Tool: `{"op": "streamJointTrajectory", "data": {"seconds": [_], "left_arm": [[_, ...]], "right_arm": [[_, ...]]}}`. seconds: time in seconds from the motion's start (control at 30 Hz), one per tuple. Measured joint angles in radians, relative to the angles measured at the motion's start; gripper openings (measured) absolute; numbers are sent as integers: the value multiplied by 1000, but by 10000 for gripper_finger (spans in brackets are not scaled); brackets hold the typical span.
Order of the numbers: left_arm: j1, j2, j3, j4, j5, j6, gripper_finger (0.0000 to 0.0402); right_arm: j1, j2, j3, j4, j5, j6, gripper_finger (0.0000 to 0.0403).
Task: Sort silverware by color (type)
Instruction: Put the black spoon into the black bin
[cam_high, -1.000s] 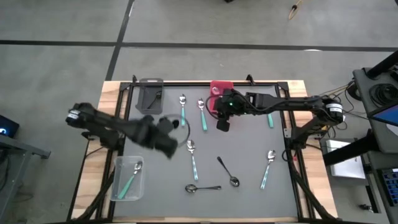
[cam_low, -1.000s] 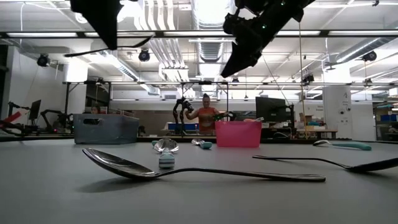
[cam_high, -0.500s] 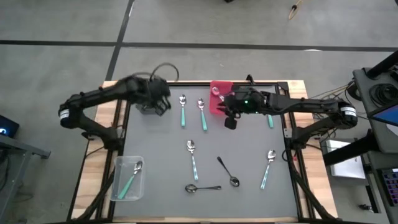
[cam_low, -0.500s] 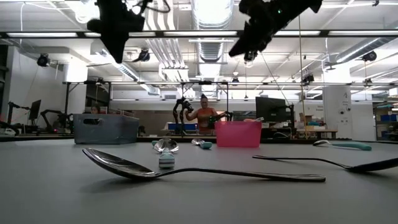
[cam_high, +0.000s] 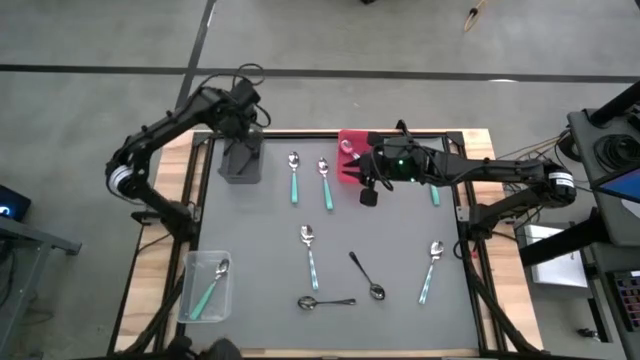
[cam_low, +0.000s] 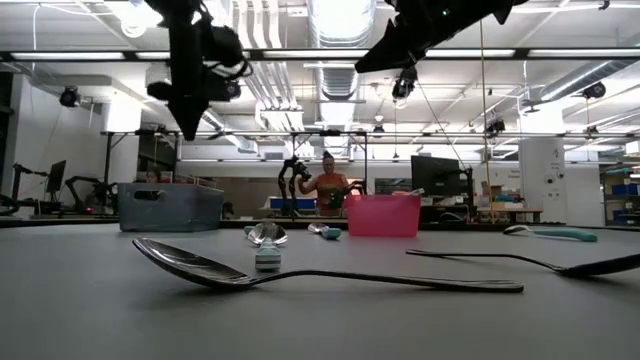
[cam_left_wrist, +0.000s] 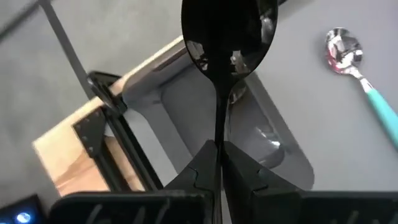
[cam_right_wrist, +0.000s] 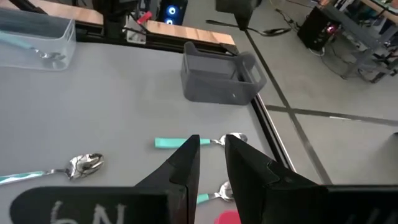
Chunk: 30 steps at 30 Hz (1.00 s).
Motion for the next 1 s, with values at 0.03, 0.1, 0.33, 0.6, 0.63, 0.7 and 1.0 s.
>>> {"op": "streamJointTrajectory", "data": {"seconds": [0.03, 0.1, 0.33, 0.6, 0.63, 0.7, 1.0], "left_arm": [[17, 13, 0, 0, 12, 4, 0], [46, 42, 0, -7, 31, 8, 0], [108, 155, 0, -28, 54, 46, 0], [115, 263, 0, -41, 53, 92, 0], [115, 272, 0, -43, 53, 95, 0], [115, 280, 0, -44, 53, 100, 0], [115, 305, 0, -57, 52, 101, 0]], "right_arm": [[0, 0, -1, 0, 0, -2, 68], [0, 0, -2, 0, 0, -4, 68], [0, 0, -8, -2, 0, -10, 68], [0, 0, -9, -3, 0, -14, 68], [0, 0, -10, -3, 0, -15, 68], [0, 0, -11, -5, 0, -17, 68], [-2, 0, -11, -8, 0, -17, 68]]}}
